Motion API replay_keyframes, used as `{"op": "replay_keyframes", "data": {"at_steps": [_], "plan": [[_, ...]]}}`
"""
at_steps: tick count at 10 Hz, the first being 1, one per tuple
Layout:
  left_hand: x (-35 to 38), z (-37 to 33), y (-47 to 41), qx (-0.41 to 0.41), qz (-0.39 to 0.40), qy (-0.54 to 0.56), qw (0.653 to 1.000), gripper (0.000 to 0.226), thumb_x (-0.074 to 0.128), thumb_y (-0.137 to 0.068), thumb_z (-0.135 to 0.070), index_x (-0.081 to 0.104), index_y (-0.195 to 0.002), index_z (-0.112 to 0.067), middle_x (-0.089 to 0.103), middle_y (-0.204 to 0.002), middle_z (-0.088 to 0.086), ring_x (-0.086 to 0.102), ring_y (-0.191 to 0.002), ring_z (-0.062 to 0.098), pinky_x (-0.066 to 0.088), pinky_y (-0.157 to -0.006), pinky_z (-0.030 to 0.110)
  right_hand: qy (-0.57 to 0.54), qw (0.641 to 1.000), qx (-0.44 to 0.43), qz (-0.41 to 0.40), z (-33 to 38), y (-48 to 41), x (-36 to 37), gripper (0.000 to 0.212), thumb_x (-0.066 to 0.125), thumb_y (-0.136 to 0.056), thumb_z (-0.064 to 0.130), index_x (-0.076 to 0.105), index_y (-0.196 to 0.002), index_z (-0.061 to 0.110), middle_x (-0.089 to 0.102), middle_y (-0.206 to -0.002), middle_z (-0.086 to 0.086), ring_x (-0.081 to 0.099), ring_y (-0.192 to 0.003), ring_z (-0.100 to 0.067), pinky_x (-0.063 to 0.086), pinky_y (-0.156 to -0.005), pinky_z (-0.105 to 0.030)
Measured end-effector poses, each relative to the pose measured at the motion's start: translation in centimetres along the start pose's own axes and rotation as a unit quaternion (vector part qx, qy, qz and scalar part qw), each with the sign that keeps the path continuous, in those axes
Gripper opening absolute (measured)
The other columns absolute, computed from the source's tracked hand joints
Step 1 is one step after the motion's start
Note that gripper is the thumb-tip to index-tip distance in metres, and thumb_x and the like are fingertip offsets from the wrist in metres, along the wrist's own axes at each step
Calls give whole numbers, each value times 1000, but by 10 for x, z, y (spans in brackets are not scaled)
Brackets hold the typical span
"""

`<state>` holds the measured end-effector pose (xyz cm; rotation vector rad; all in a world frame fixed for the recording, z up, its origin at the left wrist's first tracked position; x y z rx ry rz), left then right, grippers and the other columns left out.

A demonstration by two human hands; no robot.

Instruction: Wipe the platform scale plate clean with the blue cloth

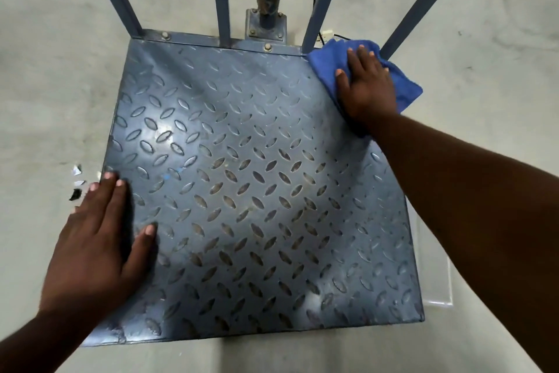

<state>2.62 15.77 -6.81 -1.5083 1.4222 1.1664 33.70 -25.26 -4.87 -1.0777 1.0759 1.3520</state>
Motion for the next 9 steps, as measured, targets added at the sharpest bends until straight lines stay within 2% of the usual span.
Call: {"op": "replay_keyframes", "data": {"at_steps": [1,2,4,6,7,8,9], "plan": [[-1,-1,2,-3,3,1,1000,88,35,-100,-61,22,-169,-9,16,-178,12,16,-165,33,20,-132,53,-2,999,29,19,7,28,7,68,20,-105,59,16,-165,27,7,-173,-5,6,-160,-26,4,-129,-51],[-4,-4,2,-1,-3,1,1000,86,37,-101,-59,24,-169,-8,17,-178,12,17,-164,35,20,-133,52,19,998,-31,59,17,77,8,71,14,-104,67,5,-165,32,0,-174,0,-2,-161,-22,0,-129,-51],[-7,-5,6,-7,7,4,1000,84,35,-103,-59,20,-170,-11,14,-179,10,17,-165,32,22,-132,52,65,984,-139,95,41,177,19,73,25,-102,62,9,-165,30,2,-174,-2,3,-160,-25,8,-128,-55],[-13,-11,9,-8,34,4,999,82,28,-106,-59,15,-171,-11,10,-180,10,12,-166,31,17,-132,53,57,975,-173,131,127,254,33,68,28,-104,55,16,-165,27,7,-174,-2,6,-160,-28,7,-128,-54],[-15,-5,13,-8,79,-11,997,88,23,-103,-66,14,-171,-10,6,-180,10,10,-166,32,15,-133,54,26,971,-177,159,160,280,33,67,34,-103,54,20,-164,28,11,-173,-1,12,-159,-26,7,-127,-53],[-31,6,1,-4,193,-37,981,95,33,-103,-70,9,-171,-8,1,-179,13,9,-166,34,18,-133,53,2,948,-167,272,161,264,10,77,50,-100,56,13,-165,33,-2,-174,5,2,-160,-22,8,-129,-52],[-56,-4,-25,-4,327,-80,942,75,44,-111,-48,16,-171,-12,6,-180,12,14,-165,32,20,-132,50,-28,899,-111,422,160,236,-23,79,65,-97,51,30,-162,23,17,-172,-3,20,-157,-25,19,-127,-41]]}}
Point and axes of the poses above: each hand's wrist, its own y-axis away from the middle knuckle, its own x-axis out of the palm, z = x × y, the point moved 3 cm from there along -y, towards the middle knuckle
